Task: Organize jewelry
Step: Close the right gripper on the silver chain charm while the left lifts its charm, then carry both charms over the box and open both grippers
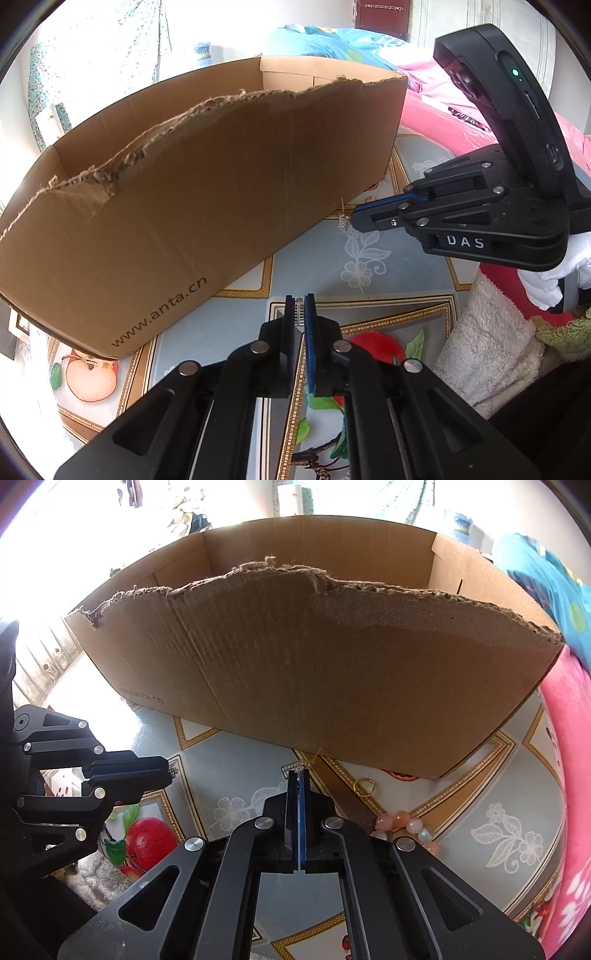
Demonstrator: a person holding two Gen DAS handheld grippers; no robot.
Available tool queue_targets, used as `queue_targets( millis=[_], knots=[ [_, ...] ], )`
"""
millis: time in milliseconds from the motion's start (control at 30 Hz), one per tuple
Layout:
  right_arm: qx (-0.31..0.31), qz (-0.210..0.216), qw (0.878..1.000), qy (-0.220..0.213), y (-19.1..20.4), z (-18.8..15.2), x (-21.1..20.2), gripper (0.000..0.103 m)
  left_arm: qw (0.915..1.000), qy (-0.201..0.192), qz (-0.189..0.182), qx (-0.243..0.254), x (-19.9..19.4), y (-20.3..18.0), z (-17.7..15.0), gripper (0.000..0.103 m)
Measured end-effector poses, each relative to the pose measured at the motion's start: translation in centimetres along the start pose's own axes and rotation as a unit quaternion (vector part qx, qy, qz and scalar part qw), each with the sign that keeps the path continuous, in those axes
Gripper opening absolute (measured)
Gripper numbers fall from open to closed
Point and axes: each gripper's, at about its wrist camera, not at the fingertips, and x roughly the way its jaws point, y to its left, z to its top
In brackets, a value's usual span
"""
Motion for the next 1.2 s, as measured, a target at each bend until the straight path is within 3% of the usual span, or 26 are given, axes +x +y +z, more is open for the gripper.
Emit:
queue_targets(
  millis=[367, 500, 733, 900, 1033, 1133, 1200],
  knots=[
    [0.069, 0.055, 0.995, -0.041, -3.1, -1.0, -5.5, 0.000, 0.9999, -0.010, 0.002, -0.002, -1.1, -0.2, -0.2, 0.004],
    [0.078, 0.076, 0.992, -0.067, -3.5, 0.2, -8.3, 0.000, 0.9997, -0.023, -0.002, -0.010, -2.6, 0.1, 0.1, 0.004],
    [0.059, 0.109, 0.983, -0.136, -2.4, 3.6, -12.7, 0.000, 0.9939, -0.096, -0.045, -0.029, -8.3, 1.7, 3.3, 0.004],
    [0.041, 0.131, 0.974, -0.182, -0.9, 6.8, -13.6, 0.000, 0.9893, -0.139, -0.038, -0.022, -11.2, 3.5, 6.9, 0.004],
    [0.027, 0.125, 0.975, -0.181, -0.8, 9.2, -11.8, 0.000, 0.9926, -0.106, -0.004, -0.059, -9.5, 6.3, 9.5, 0.004],
    [0.030, 0.117, 0.981, -0.149, -1.1, 10.6, -9.4, 0.000, 0.9926, -0.054, 0.004, -0.109, -6.7, 9.1, 11.0, 0.004],
    [0.031, 0.108, 0.985, -0.128, -1.4, 11.1, -7.8, 0.000, 0.9915, -0.041, -0.005, -0.123, -5.3, 9.9, 11.7, 0.004]
  ],
)
